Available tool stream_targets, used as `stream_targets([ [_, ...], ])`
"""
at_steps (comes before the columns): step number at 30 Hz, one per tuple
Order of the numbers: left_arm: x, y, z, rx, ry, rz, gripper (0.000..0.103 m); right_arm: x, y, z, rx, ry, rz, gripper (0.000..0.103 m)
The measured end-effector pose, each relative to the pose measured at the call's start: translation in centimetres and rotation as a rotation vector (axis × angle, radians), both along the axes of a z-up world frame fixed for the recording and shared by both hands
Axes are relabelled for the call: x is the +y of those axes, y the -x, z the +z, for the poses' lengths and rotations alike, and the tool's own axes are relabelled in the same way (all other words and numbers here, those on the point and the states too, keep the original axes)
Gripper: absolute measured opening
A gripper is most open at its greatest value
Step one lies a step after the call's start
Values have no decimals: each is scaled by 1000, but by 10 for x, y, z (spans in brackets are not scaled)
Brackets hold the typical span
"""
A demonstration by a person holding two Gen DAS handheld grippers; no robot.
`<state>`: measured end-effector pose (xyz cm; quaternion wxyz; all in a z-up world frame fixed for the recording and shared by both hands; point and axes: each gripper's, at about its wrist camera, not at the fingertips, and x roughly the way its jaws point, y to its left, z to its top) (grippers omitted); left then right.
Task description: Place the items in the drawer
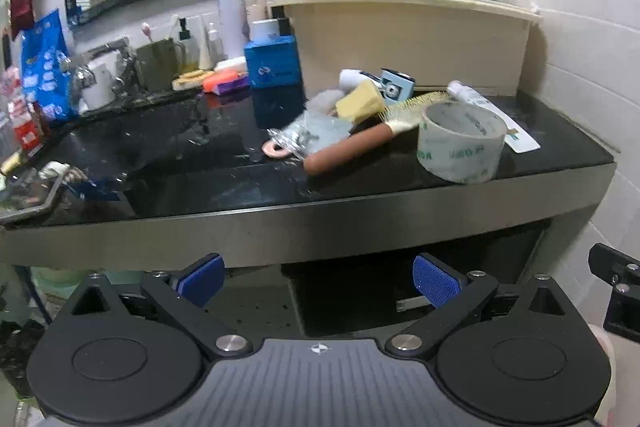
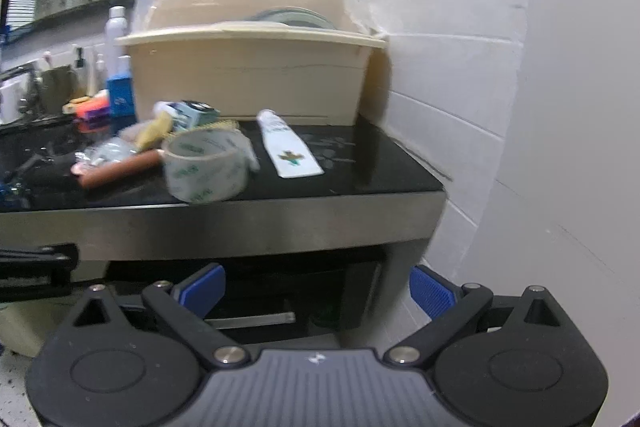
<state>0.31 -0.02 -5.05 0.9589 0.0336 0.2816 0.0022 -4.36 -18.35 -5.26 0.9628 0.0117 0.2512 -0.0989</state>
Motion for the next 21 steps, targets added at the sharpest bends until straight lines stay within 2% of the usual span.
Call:
stream_targets([
  [5,1,-2,-18,2,-6,-1,102,-16,-2,-17,5,-110,1,99],
  [8,-2,-2,-25,-8,-26,-7,103,-20,-5,-27,23,-133,27,100],
  [11,-3,-1,-29,-21,-19,-22,103,-19,-7,-37,22,-138,33,100],
  [15,-6,1,-35,-52,-43,-22,102,-16,3,-48,-63,-119,74,100],
  [17,-6,1,-37,-61,-54,-17,102,-16,6,-50,-78,-129,98,103],
  [21,-2,2,-41,-73,-24,-35,102,-12,9,-50,-85,-131,120,103],
])
